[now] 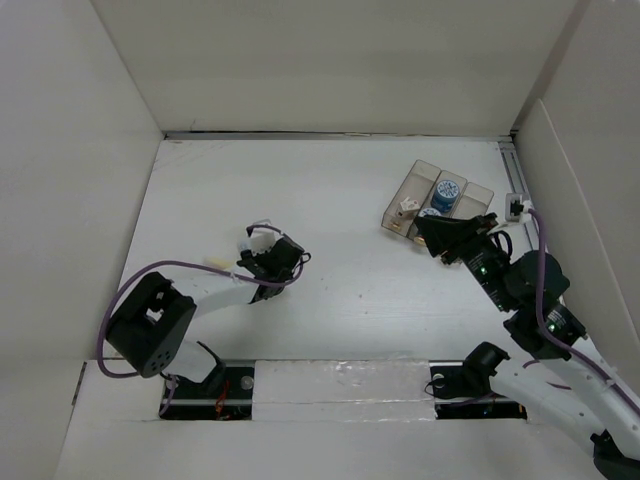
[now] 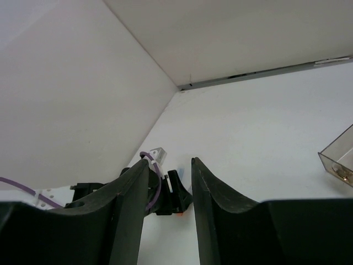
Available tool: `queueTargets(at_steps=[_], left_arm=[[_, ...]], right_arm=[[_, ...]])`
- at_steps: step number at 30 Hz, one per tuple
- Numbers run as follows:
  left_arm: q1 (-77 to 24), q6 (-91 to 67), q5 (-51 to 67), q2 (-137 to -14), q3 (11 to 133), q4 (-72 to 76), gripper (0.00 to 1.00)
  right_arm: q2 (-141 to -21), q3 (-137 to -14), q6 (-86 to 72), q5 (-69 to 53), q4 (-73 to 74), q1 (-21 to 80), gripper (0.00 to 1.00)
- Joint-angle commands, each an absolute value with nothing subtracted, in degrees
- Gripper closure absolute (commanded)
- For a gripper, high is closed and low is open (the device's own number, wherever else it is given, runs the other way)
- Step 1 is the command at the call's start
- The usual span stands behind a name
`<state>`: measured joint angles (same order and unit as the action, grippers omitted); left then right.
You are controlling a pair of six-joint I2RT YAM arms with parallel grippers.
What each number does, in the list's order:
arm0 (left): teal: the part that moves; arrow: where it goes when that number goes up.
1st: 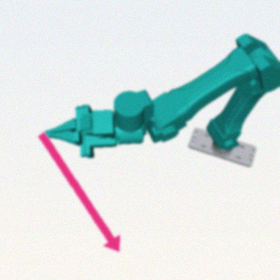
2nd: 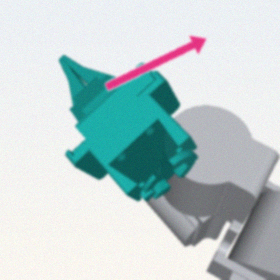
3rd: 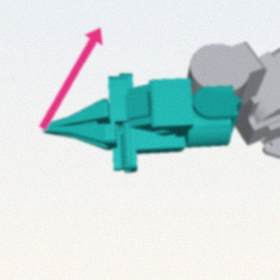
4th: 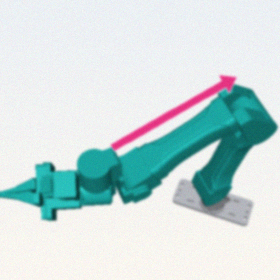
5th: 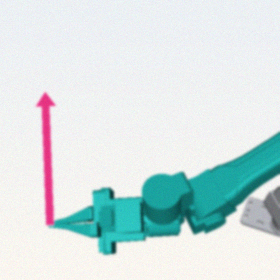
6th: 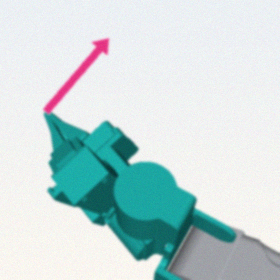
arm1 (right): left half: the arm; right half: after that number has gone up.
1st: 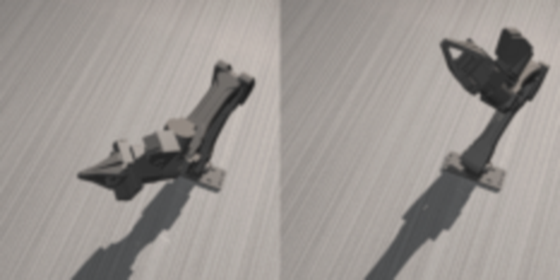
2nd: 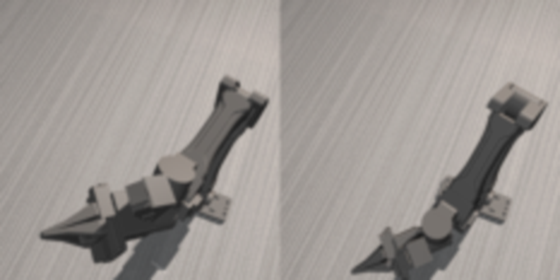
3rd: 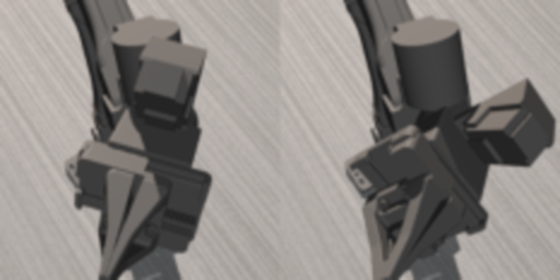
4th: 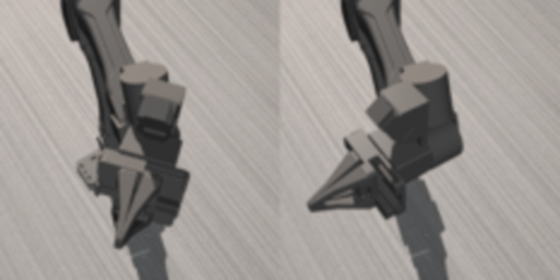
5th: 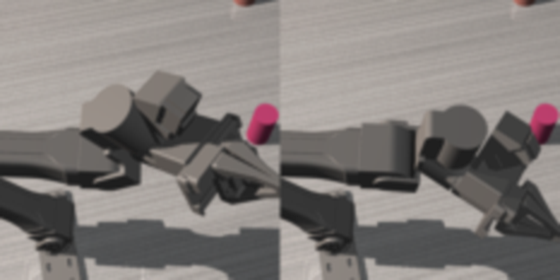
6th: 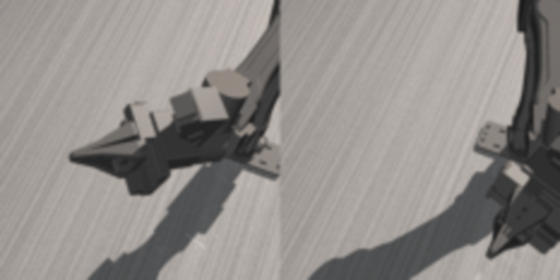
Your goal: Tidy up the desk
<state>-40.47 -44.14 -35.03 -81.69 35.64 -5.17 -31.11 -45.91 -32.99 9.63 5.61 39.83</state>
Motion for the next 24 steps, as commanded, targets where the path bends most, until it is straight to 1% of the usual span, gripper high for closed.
queueTargets(at_steps=[1, 4, 5, 10, 13, 14, 17, 19, 20, 22, 24], left_arm=[[-39.02, -42.71, -33.84, -82.35, 37.70, -4.22, 0.50], [-39.02, -42.28, -33.66, -83.58, 38.58, -4.66, 0.55], [-39.02, -42.36, -33.58, -83.84, 38.58, -4.48, 0.59], [-39.02, -41.92, -32.78, -84.73, 39.02, -4.22, 0.67], [-39.02, -41.31, -31.82, -85.51, 39.37, -3.69, 0.74], [-39.02, -41.31, -31.82, -85.69, 39.37, -3.34, 0.83], [-39.02, -40.78, -29.28, -85.43, 38.94, -0.89, 0.92], [-40.60, -40.61, -29.35, -85.08, 40.16, -0.88, 0.94], [-43.82, -40.43, -29.53, -84.99, 43.21, -1.40, 0.95], [-44.99, -39.99, -29.01, -85.08, 44.29, -1.15, 0.95], [-48.68, -39.03, -27.25, -86.12, 49.27, -0.35, 0.96]], right_arm=[[-30.59, -46.14, -32.52, 9.49, 3.69, 40.25, 0.58], [-31.20, -46.58, -32.35, 9.75, 3.34, 40.25, 0.58], [-31.55, -46.84, -32.26, 9.76, 3.60, 40.25, 0.58], [-31.55, -46.59, -32.34, 10.72, 3.08, 40.25, 0.58], [-32.25, -46.93, -32.34, 10.81, 2.81, 40.25, 0.58], [-32.52, -47.11, -32.26, 10.81, 2.73, 40.25, 0.58], [-32.34, -47.20, -32.34, 10.90, 2.55, 40.25, 0.58], [-32.26, -47.28, -32.34, 11.25, 2.46, 40.25, 0.58], [-32.34, -47.63, -32.17, 11.69, 2.37, 40.25, 0.58], [-32.43, -47.81, -32.17, 11.78, 2.29, 40.25, 0.58], [-32.43, -48.51, -32.26, 11.78, 2.11, 40.25, 0.58]])
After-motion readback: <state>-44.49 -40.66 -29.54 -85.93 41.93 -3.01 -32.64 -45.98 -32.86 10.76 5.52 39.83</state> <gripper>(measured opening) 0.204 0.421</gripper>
